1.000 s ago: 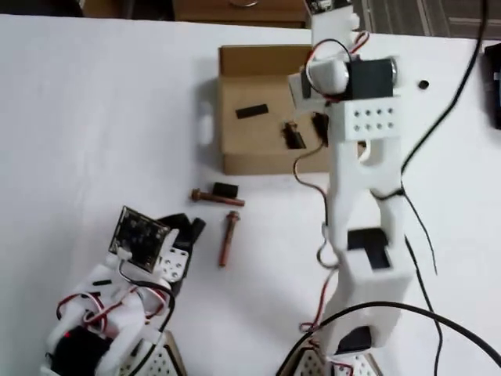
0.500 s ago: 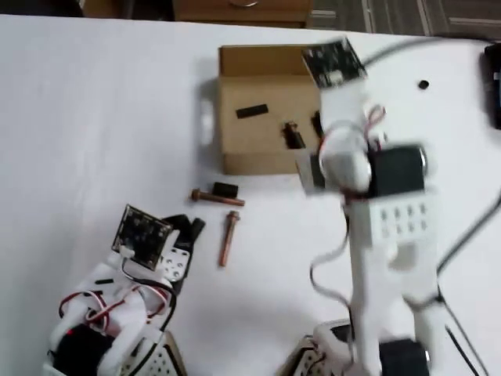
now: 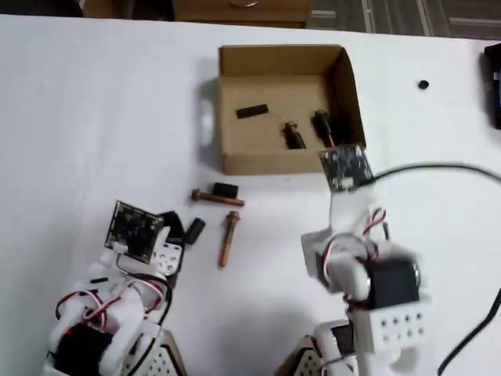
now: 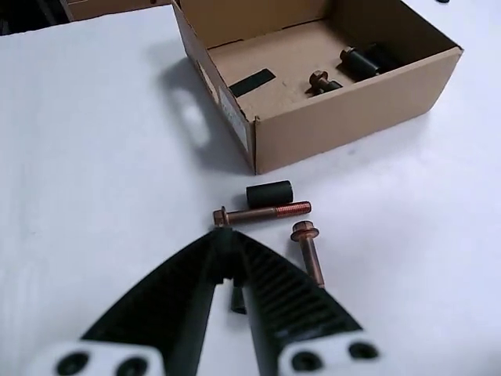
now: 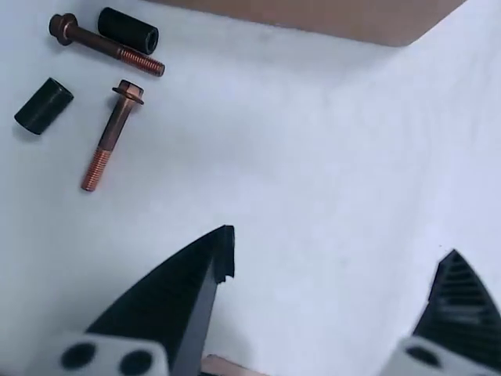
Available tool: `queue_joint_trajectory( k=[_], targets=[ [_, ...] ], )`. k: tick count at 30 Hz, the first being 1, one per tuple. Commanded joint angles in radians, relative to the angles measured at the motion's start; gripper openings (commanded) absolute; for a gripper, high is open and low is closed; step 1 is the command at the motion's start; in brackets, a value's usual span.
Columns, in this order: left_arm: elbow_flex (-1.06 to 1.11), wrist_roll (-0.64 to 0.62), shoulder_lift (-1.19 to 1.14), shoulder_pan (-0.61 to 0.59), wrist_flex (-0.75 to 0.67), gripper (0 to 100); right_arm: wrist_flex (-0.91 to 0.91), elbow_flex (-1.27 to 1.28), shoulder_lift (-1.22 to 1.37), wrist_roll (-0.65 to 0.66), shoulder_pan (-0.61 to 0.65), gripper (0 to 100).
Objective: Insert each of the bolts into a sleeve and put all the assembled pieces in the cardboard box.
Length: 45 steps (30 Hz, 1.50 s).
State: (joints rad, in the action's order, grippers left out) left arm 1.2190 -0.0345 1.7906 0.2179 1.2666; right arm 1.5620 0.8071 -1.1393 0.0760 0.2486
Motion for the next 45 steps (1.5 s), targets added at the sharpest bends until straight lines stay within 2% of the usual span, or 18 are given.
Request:
queue_joint_trajectory(
  k=[1,4,7,9,15,21,26,30,36,41,45],
  targets=[
    [-0.008,0.008,-0.003,-0.091,-0.011,2,-0.038,0.1,-0.143,-0.026,-0.004,38.0],
    [-0.01,0.008,0.002,-0.207,0.02,2,-0.012,0.1,-0.213,-0.126,0.008,38.0],
    [-0.016,0.008,0.002,-0.252,0.052,2,0.031,0.1,-0.237,-0.282,0.071,38.0],
    [-0.035,0.008,0.002,-0.273,0.054,2,0.044,0.1,-0.237,-0.336,0.114,38.0],
    [-0.044,0.008,0.002,-0.353,0.068,2,0.036,0.097,-0.237,-0.345,0.188,38.0],
    [-0.042,0.008,0.002,-0.427,0.08,2,0.001,0.046,-0.209,-0.341,0.358,38.0],
    [-0.042,0.008,0.002,-0.473,0.081,2,-0.025,-0.086,-0.01,-0.379,0.386,38.0],
    [-0.041,0.008,0.002,-0.48,0.081,2,-0.024,-0.232,0.219,-0.552,0.49,38.1],
    [-0.042,0.005,0.002,-0.48,0.081,2,-0.031,-0.46,0.467,-0.729,0.512,38.1],
    [-0.042,0.003,0.002,-0.48,0.081,2,-0.163,-0.482,0.601,-0.855,0.613,38.0],
    [-0.039,0.002,0.002,-0.479,0.087,2,-0.302,-0.474,0.691,-1.008,0.699,38.0]
  ],
)
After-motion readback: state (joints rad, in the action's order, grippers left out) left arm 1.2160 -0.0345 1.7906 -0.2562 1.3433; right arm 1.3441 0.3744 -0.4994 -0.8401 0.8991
